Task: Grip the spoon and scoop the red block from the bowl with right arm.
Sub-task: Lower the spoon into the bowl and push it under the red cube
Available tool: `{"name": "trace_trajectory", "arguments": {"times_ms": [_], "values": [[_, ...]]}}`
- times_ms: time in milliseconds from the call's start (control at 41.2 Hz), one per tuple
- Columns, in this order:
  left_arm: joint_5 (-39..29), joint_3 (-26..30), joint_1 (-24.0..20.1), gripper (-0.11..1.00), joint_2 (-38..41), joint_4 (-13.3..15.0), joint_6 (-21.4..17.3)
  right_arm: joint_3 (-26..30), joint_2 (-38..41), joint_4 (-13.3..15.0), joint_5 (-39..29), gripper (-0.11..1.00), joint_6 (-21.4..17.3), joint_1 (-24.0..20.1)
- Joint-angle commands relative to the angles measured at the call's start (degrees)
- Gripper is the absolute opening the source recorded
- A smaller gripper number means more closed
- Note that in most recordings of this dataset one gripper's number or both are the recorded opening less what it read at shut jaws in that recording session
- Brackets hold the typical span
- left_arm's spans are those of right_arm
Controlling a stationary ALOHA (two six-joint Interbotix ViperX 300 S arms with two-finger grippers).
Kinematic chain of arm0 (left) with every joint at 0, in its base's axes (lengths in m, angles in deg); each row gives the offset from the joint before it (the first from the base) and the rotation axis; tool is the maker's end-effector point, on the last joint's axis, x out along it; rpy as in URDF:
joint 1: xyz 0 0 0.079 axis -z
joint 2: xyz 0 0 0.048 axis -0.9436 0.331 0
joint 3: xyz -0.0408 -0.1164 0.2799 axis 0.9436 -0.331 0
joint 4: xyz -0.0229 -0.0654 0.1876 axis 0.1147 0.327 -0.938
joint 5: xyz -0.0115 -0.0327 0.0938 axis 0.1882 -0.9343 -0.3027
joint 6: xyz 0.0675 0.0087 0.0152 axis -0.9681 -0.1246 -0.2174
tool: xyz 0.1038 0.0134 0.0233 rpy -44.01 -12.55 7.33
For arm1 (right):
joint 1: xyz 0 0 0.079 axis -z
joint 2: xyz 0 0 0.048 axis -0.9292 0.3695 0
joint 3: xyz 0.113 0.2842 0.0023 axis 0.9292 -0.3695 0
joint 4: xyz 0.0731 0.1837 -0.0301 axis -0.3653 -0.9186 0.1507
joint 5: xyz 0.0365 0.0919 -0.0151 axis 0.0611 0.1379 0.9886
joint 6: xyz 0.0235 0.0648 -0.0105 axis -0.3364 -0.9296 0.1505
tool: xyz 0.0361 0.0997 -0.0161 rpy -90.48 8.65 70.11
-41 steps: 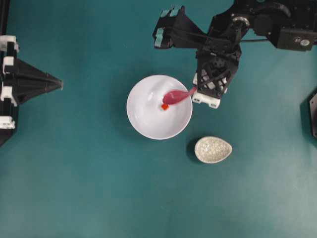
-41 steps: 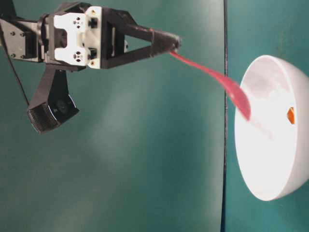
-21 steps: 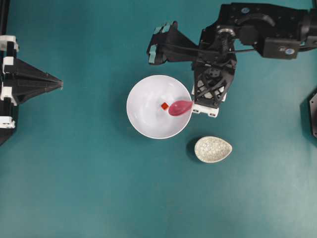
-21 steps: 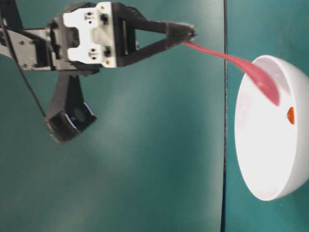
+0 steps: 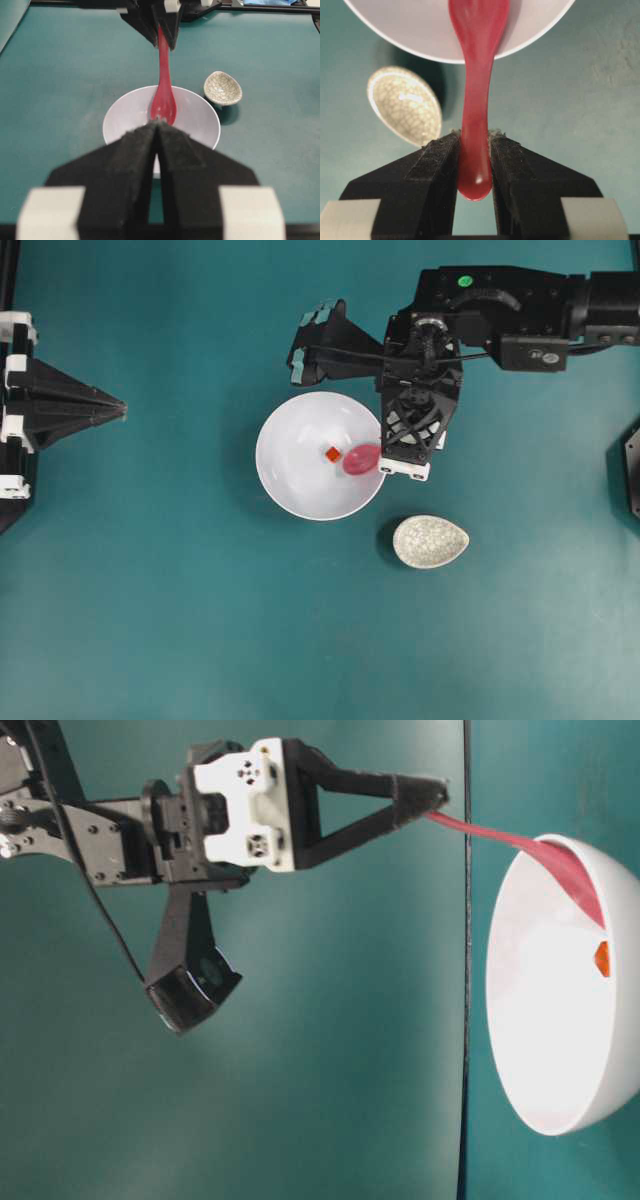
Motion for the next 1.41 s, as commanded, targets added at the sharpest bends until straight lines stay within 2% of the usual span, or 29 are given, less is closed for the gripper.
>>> {"name": "trace_trajectory", "arguments": {"times_ms": [0,510,971,1384], "values": [[0.26,1.49,-0.18,0.00,0.18,-0.18,-0.09,1.32,-0.44,0.09,0.70,0.24,0.26,0.09],[0.18,1.49,-0.09,0.00,0.00,-0.18,-0.26,1.93,1.93,0.79,8.17,0.24,0.26,0.09],[0.18,1.49,-0.18,0.00,0.00,-0.18,-0.26,1.93,1.93,0.09,8.88,0.24,0.35,-2.55],[0.26,1.58,-0.18,0.00,0.00,-0.18,0.44,1.93,1.85,0.44,11.78,0.24,0.18,-2.64]]}}
